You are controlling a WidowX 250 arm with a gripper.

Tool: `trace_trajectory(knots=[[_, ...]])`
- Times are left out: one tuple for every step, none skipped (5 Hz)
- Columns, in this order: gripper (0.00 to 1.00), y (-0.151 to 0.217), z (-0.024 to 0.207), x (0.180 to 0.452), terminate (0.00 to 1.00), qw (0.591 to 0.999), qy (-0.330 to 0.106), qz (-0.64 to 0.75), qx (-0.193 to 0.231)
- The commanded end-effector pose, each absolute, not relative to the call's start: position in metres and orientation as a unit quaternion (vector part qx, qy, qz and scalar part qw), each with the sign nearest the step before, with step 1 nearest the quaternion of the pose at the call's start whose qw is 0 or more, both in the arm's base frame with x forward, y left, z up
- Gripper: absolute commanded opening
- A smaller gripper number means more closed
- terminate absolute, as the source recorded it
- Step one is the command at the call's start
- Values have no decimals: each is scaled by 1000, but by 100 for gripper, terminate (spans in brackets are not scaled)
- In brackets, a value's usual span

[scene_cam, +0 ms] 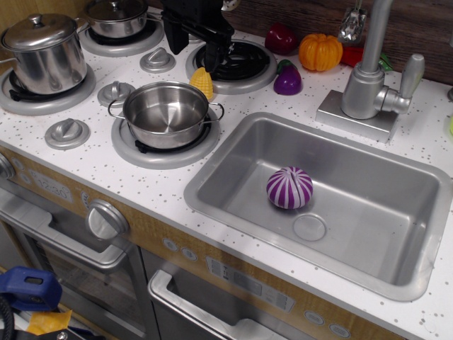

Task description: Put corn in pan which is on stove

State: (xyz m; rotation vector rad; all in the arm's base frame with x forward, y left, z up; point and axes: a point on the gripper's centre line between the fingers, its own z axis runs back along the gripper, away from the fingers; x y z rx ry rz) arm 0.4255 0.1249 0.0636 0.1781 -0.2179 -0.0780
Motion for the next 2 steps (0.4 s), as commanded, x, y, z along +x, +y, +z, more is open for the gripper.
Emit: trace_trajectory(knots=[[100,125,64,426,0,989,-109,-39,89],[100,128,58,429,0,989,-114,-43,83]])
